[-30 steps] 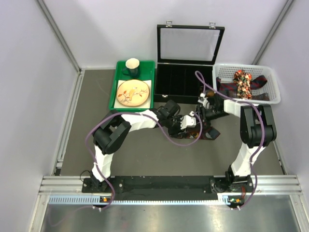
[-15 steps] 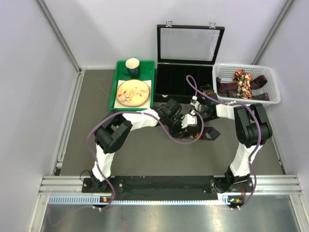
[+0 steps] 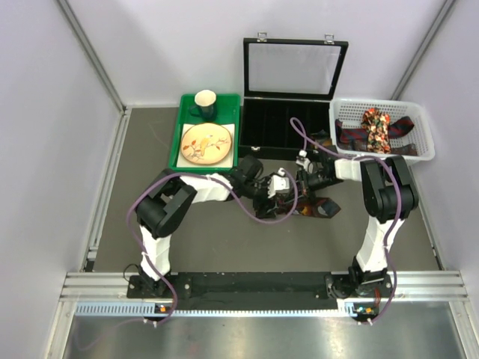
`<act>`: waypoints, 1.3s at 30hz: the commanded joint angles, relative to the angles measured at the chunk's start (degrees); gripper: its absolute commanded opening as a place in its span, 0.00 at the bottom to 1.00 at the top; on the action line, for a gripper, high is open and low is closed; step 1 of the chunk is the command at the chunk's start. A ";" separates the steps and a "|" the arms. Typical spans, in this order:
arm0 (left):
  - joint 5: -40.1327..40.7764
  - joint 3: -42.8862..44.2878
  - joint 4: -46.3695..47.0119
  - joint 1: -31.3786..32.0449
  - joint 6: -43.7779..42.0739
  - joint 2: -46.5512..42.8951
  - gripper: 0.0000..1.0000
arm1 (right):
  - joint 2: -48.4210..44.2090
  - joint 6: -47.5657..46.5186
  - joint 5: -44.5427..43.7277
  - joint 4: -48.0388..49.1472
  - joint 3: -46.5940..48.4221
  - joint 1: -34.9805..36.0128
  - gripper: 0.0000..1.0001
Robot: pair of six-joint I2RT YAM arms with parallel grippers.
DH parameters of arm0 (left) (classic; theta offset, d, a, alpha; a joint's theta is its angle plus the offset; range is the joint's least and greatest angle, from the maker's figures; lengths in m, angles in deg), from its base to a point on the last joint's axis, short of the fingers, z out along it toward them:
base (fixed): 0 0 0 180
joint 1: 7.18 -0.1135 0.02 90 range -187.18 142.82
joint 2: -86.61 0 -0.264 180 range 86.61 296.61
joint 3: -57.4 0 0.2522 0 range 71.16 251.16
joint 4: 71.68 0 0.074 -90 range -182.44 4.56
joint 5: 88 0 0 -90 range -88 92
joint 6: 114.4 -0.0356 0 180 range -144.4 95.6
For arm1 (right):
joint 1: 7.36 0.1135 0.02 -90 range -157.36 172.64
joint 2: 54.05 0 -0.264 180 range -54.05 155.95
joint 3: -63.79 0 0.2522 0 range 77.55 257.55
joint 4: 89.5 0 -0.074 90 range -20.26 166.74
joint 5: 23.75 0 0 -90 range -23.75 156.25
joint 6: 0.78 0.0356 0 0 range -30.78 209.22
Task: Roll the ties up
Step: Roll the tie at the center of the board.
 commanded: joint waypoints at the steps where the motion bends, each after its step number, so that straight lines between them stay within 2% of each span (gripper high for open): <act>1: -8.89 -6.45 15.87 -2.15 5.85 -1.82 0.84 | 2.02 -4.56 -12.13 -1.19 -0.59 -0.85 0.00; 9: -13.99 -6.99 40.91 -2.07 17.81 4.33 0.83 | 1.23 -5.44 -18.55 -3.40 0.38 -1.38 0.00; 16: -14.70 -5.67 44.81 -1.28 20.02 8.55 0.76 | 2.11 -5.61 -19.08 -3.92 1.79 -1.38 0.00; 18: -14.17 -5.58 44.11 -0.93 19.58 8.73 0.68 | 2.55 -5.53 -18.47 -4.10 2.32 -1.38 0.00; 20: -12.60 -4.97 39.91 -0.58 16.95 8.21 0.60 | 2.46 -5.79 -17.33 -4.45 3.02 -1.47 0.00; 21: -11.63 -4.53 37.80 -0.40 15.81 7.95 0.50 | 2.37 -6.49 -16.80 -5.32 3.37 -1.38 0.00; 22: -10.75 -3.92 35.52 -0.40 14.06 7.16 0.46 | 2.03 -6.76 -16.01 -5.85 3.63 -1.38 0.00; 25: -5.66 -2.42 23.58 0.04 8.01 5.14 0.32 | 0.27 -8.25 -13.91 -8.84 4.78 -2.17 0.00; 26: -3.56 -1.98 15.71 0.30 6.24 4.70 0.30 | -0.26 -8.51 -13.72 -9.63 5.30 -2.61 0.03; 30: 7.85 -1.45 2.75 2.32 -0.45 2.41 0.26 | -3.51 -10.97 -10.83 -14.38 6.10 -5.68 0.26; 35: 13.60 -0.92 -3.87 5.22 -2.83 1.70 0.26 | -7.11 -10.98 -3.62 -15.53 4.35 -7.01 0.40; 36: 14.39 -0.49 -5.01 5.57 -3.01 1.96 0.27 | -7.29 -9.85 -2.57 -15.00 3.99 -7.09 0.47; 39: 16.32 1.97 -8.09 6.45 -3.36 3.46 0.28 | -7.56 -8.17 0.34 -12.98 2.76 -6.57 0.51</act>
